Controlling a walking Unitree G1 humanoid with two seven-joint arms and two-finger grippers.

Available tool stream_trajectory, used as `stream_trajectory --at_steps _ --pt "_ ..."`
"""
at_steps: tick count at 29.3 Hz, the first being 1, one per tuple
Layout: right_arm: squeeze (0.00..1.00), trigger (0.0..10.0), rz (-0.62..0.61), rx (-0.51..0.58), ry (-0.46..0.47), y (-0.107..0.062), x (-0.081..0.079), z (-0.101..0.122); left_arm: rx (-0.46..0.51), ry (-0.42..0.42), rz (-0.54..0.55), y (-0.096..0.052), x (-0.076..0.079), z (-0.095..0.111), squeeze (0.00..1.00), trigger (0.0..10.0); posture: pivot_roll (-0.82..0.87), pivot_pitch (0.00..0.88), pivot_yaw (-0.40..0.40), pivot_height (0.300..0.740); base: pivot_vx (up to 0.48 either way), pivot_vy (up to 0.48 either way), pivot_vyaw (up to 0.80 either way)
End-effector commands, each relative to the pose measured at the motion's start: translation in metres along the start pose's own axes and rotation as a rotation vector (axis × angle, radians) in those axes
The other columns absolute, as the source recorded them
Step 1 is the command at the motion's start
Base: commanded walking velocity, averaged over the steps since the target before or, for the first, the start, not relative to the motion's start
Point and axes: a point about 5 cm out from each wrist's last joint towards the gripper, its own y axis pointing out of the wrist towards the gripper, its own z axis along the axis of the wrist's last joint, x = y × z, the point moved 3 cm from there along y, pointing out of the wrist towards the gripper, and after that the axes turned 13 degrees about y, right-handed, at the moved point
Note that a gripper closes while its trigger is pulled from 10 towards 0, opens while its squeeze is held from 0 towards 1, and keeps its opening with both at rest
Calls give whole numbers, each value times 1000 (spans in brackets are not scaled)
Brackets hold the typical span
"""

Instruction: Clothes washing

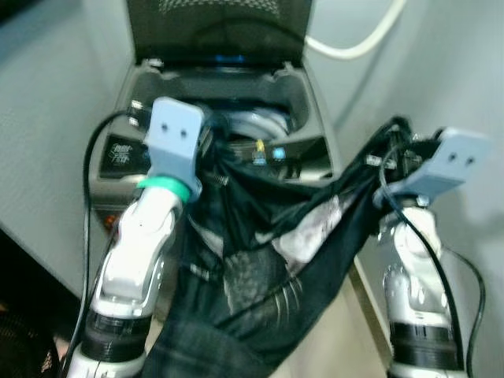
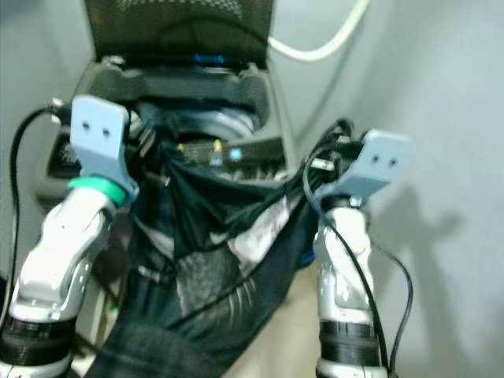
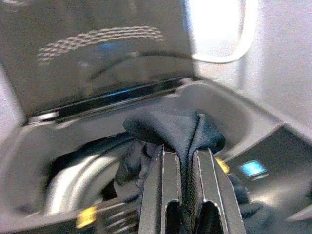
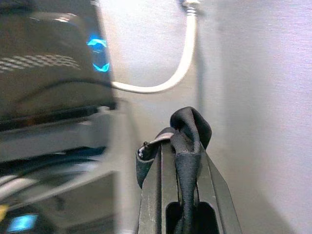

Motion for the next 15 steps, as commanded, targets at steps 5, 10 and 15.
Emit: stream_trajectory --at_steps 5,10,15 --pt "0 10000 168 24 8 0 -30 6 50 49 103 0 -13 10 0 10000 104 52 49 740 454 0 0" --pt "0 10000 218 25 4 -1 -38 7 56 62 121 1 -15 12 0 10000 104 53 44 740 455 0 0" --pt "0 10000 252 26 5 -1 -44 8 52 62 127 1 -16 11 0 10000 103 53 37 740 458 0 0"
